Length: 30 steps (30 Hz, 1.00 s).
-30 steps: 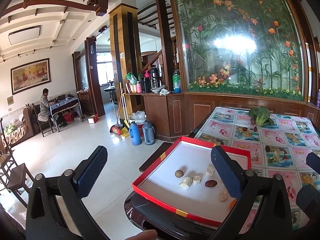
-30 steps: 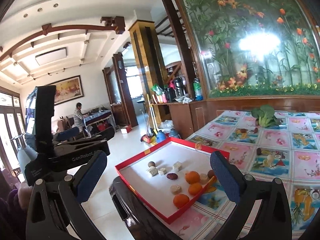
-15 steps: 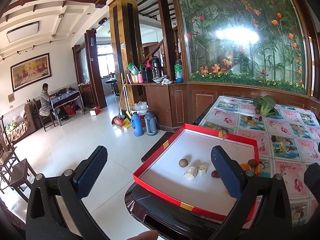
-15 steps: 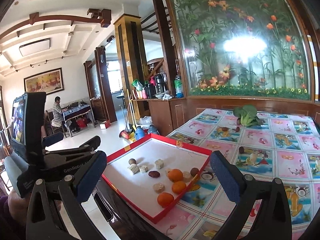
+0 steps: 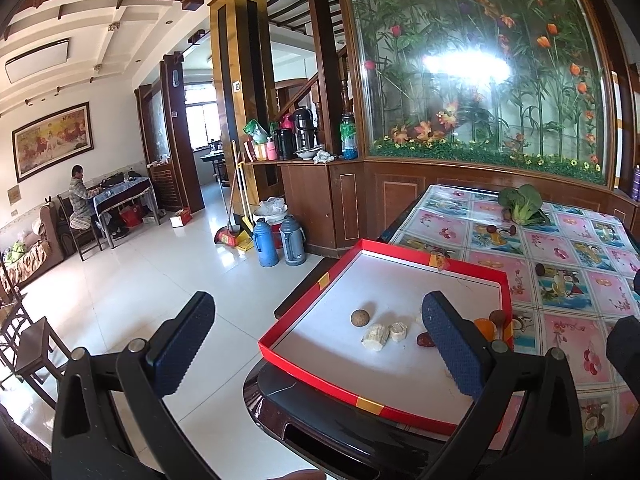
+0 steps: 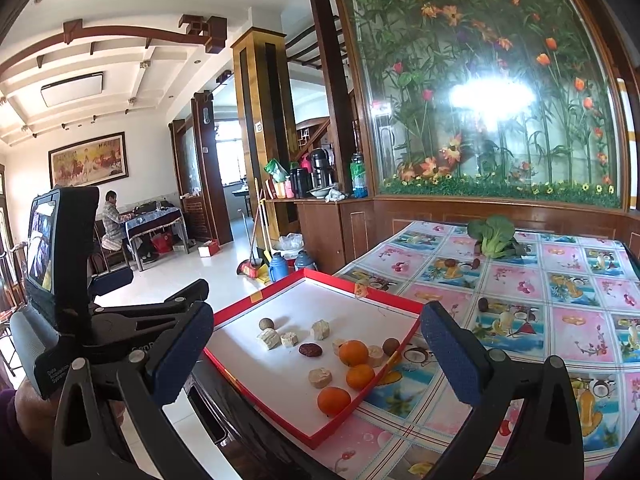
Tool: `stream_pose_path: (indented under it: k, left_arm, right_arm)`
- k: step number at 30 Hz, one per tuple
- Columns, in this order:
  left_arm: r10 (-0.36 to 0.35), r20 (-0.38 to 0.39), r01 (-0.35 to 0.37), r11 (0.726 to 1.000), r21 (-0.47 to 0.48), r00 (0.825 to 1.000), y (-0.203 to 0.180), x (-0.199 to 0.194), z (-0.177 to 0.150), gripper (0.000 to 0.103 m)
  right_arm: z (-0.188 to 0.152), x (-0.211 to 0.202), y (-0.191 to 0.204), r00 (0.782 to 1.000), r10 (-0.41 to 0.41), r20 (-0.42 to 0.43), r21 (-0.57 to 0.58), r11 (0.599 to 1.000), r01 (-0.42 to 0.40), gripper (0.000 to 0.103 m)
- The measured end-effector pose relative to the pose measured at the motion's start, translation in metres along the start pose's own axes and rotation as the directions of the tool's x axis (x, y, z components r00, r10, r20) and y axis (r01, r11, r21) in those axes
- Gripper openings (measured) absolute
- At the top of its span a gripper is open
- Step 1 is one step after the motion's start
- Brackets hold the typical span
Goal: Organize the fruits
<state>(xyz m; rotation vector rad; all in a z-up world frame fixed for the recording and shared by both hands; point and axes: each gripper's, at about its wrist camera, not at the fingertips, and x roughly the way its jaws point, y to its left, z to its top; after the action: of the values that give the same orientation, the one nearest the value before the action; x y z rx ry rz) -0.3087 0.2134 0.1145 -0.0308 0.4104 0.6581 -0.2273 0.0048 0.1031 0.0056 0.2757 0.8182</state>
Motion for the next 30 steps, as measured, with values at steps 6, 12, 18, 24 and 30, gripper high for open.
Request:
stream_pose_path:
  k: [6,12,18,24,30]
  left_arm:
    - [-0.009,-0.008,0.009,1.0,-0.006,1.0,0.005,-0.001,-0.001,0.103]
    - [-0.008,-0.01,0.008,1.0,-0.02,1.0,0.011,-0.001,-0.001,0.103]
    - [-0.024,-0.006,0.024,0.999,-0.026,1.0,0.016,-0.003,-0.002,0.103]
    - [-0.031,0.015,0.031,0.999,-0.032,0.999,0.02,-0.009,-0.004,0.103]
    - [-0.027,0.021,0.028,0.999,-0.04,0.999,0.023,-0.01,-0.005,0.103]
  right_arm:
    - [0.001,-0.001,0.001,1.0,-0.002,0.003,-0.002,1.0,0.002,0.103]
    - [0.002,0.001,0.004,1.0,-0.001,0.005,-0.014,1.0,0.001,0.103]
    - [0.003,0.002,0.008,1.0,0.003,0.001,-0.029,1.0,-0.003,0.103]
    - [0.004,0.003,0.01,1.0,0.004,0.001,-0.047,0.999,-0.004,0.103]
    - [0.004,0.006,0.013,1.0,0.008,0.001,-0.059,0.998,-0.008,0.103]
